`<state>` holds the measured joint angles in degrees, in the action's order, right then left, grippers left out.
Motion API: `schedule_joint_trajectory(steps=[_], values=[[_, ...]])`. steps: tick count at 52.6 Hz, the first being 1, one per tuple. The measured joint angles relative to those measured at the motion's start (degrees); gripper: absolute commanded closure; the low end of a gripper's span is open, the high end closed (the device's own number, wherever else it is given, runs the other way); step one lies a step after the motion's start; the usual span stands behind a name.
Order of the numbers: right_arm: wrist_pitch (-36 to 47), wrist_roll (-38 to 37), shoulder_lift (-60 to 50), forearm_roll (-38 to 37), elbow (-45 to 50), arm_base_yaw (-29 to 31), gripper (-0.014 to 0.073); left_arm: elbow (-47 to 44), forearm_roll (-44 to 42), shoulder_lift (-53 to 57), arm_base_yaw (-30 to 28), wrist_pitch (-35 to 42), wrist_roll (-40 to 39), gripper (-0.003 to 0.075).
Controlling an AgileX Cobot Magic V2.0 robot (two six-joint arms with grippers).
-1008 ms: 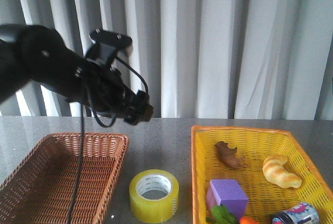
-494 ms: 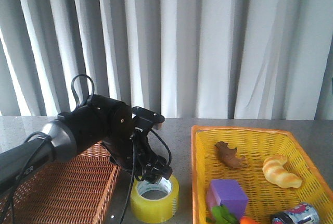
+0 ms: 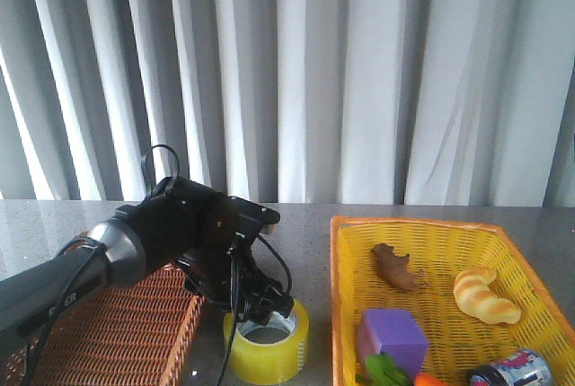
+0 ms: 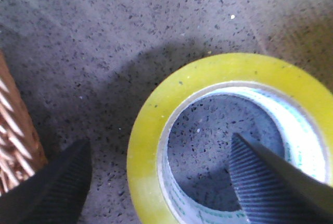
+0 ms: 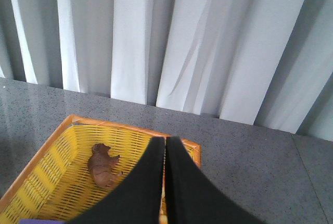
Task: Transfer tape with both arms
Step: 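Move the left gripper down over the tape roll on the table, then close the left gripper on the tape roll's rim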
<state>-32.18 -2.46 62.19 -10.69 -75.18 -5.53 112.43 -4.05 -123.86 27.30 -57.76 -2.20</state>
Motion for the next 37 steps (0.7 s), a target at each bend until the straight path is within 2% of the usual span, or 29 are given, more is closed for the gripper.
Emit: schedule_joint_trajectory(steps=[14, 19, 25, 37], values=[[0.00, 0.00, 0.00, 0.00, 0.00, 0.00, 0.0601, 0.37, 0.60, -2.33, 0.24, 0.21, -0.32, 0.0198], [0.00, 0.00, 0.00, 0.00, 0.00, 0.00, 0.0601, 0.37, 0.67, -2.67, 0.24, 0.34, -1.40, 0.0231], [0.00, 0.00, 0.00, 0.00, 0.00, 0.00, 0.0601, 0.37, 0.83, -2.83, 0.24, 0.17, -2.27, 0.0329], [0.00, 0.00, 0.00, 0.00, 0.00, 0.00, 0.0601, 0.37, 0.07, -3.27, 0.10, -0.29, -2.81, 0.0619]])
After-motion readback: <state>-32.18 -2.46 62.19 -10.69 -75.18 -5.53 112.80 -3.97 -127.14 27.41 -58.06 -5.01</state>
